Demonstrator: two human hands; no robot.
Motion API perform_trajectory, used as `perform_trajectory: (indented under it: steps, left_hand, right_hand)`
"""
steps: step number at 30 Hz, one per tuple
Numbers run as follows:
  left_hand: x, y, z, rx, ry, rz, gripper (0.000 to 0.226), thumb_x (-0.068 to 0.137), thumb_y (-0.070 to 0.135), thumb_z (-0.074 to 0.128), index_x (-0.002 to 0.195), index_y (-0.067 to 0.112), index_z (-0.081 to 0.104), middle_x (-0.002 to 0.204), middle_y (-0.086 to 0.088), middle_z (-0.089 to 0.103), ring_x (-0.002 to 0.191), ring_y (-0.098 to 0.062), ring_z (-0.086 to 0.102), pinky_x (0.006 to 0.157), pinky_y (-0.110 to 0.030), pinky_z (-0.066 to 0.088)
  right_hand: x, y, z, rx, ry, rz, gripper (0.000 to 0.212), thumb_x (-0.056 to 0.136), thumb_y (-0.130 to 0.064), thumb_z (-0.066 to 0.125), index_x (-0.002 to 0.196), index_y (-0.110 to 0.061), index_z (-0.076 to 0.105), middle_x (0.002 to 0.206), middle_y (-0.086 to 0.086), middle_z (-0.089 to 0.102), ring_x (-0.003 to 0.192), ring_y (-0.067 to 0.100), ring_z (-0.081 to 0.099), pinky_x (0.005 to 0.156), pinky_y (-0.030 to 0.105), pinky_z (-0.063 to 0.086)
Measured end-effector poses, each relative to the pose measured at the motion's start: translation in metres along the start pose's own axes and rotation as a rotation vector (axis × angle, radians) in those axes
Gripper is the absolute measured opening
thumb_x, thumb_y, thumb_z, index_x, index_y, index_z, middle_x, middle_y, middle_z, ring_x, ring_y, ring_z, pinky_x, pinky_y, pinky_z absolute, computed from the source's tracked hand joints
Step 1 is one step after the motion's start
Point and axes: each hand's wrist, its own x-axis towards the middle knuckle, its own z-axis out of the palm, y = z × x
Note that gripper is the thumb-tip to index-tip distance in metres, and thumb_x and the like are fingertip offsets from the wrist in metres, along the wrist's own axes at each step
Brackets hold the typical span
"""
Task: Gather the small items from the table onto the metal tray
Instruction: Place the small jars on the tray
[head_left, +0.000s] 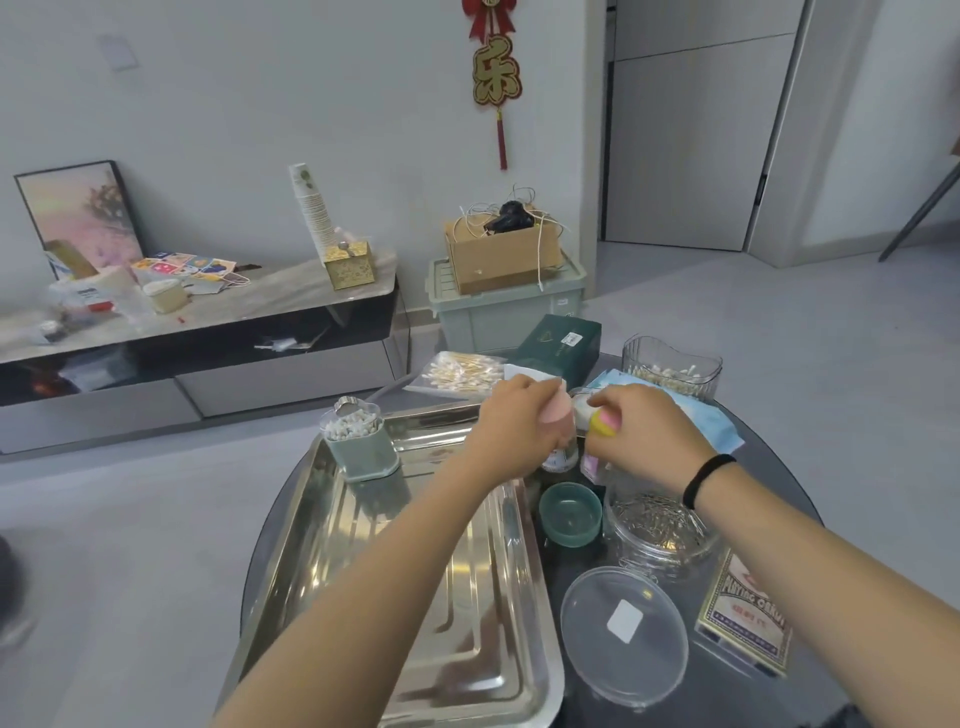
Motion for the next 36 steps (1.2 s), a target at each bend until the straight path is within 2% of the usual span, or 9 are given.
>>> perform_trajectory:
  steps: [2, 5, 9, 13, 18, 24, 27, 31, 36]
  left_hand:
    - [-0.007, -0.002, -0.016, -0.134, 0.058, -0.026, 0.065, 0.085, 0.021, 0.063, 0.144, 0.017, 0.034, 0.136, -0.01, 0.041, 0.13, -0.026, 0.033, 0.109, -0.037, 0.029]
    - [-0.016, -0.011, -0.038, -0.146, 0.163, -0.06, 0.066, 0.085, 0.015, 0.062, 0.144, 0.019, 0.034, 0.138, -0.008, 0.038, 0.131, -0.023, 0.03, 0.105, -0.029, 0.025]
    - [-0.03, -0.038, -0.05, 0.085, 0.238, -0.099, 0.052, 0.087, 0.014, 0.058, 0.137, 0.018, 0.043, 0.133, -0.007, 0.041, 0.125, -0.025, 0.033, 0.104, -0.034, 0.03]
    - [-0.039, -0.067, -0.04, 0.309, 0.18, -0.155, 0.04, 0.087, 0.007, 0.05, 0.126, 0.012, 0.051, 0.125, -0.01, 0.045, 0.116, -0.029, 0.043, 0.096, -0.035, 0.037]
    - [-0.038, -0.086, -0.03, 0.592, 0.196, -0.15, 0.039, 0.082, 0.009, 0.053, 0.119, 0.02, 0.05, 0.124, -0.001, 0.049, 0.117, -0.023, 0.044, 0.103, -0.04, 0.022]
    - [-0.035, -0.097, -0.027, 0.656, 0.229, -0.187, 0.054, 0.081, 0.006, 0.058, 0.13, 0.015, 0.04, 0.136, -0.003, 0.046, 0.13, -0.023, 0.034, 0.111, -0.042, 0.013]
    - [-0.038, -0.102, -0.026, 0.659, 0.241, -0.187, 0.063, 0.077, 0.005, 0.062, 0.133, 0.016, 0.036, 0.136, -0.003, 0.044, 0.131, -0.024, 0.032, 0.112, -0.042, 0.015]
    - [-0.04, -0.107, -0.027, 0.632, 0.278, -0.196, 0.057, 0.076, 0.0, 0.056, 0.127, 0.019, 0.04, 0.131, -0.001, 0.048, 0.127, -0.023, 0.035, 0.109, -0.04, 0.015]
    - [-0.04, -0.109, -0.029, 0.622, 0.268, -0.191, 0.056, 0.079, 0.003, 0.057, 0.13, 0.021, 0.041, 0.133, 0.0, 0.047, 0.129, -0.022, 0.034, 0.112, -0.041, 0.012]
  right_hand:
    - [0.0, -0.008, -0.004, 0.053, 0.067, -0.013, 0.043, 0.07, -0.025, 0.066, 0.111, -0.015, 0.063, 0.107, 0.009, 0.064, 0.1, 0.025, 0.056, 0.08, 0.031, 0.044]
    - [0.002, -0.027, -0.006, 0.092, 0.15, -0.074, 0.042, 0.07, -0.026, 0.067, 0.111, -0.017, 0.062, 0.106, 0.007, 0.063, 0.101, 0.023, 0.053, 0.077, 0.027, 0.038]
    - [0.005, -0.056, 0.009, 0.2, 0.083, -0.145, 0.043, 0.073, -0.027, 0.067, 0.115, -0.019, 0.061, 0.113, 0.004, 0.062, 0.101, 0.018, 0.052, 0.08, 0.024, 0.036]
    - [0.013, -0.075, 0.037, 0.273, -0.008, -0.15, 0.041, 0.073, -0.023, 0.068, 0.114, -0.019, 0.062, 0.112, 0.004, 0.064, 0.093, 0.01, 0.051, 0.08, 0.022, 0.038]
    - [0.031, -0.083, 0.076, 0.237, -0.076, -0.164, 0.038, 0.078, -0.025, 0.066, 0.116, -0.021, 0.06, 0.111, 0.004, 0.065, 0.1, 0.019, 0.057, 0.084, 0.027, 0.043]
    - [0.049, -0.081, 0.103, 0.081, -0.166, -0.166, 0.064, 0.077, -0.036, 0.069, 0.135, -0.025, 0.044, 0.131, 0.008, 0.049, 0.119, 0.026, 0.046, 0.102, 0.036, 0.036]
    - [0.052, -0.079, 0.111, -0.017, -0.155, -0.16, 0.06, 0.081, -0.031, 0.062, 0.136, -0.034, 0.038, 0.126, 0.008, 0.046, 0.113, 0.03, 0.049, 0.097, 0.041, 0.043]
    - [0.053, -0.083, 0.121, -0.038, -0.049, -0.123, 0.053, 0.082, -0.034, 0.063, 0.131, -0.029, 0.042, 0.116, 0.008, 0.047, 0.101, 0.03, 0.054, 0.086, 0.039, 0.047]
    - [0.055, -0.082, 0.127, 0.035, -0.062, -0.137, 0.063, 0.084, -0.022, 0.063, 0.139, -0.03, 0.034, 0.118, 0.009, 0.043, 0.102, 0.028, 0.052, 0.088, 0.037, 0.045]
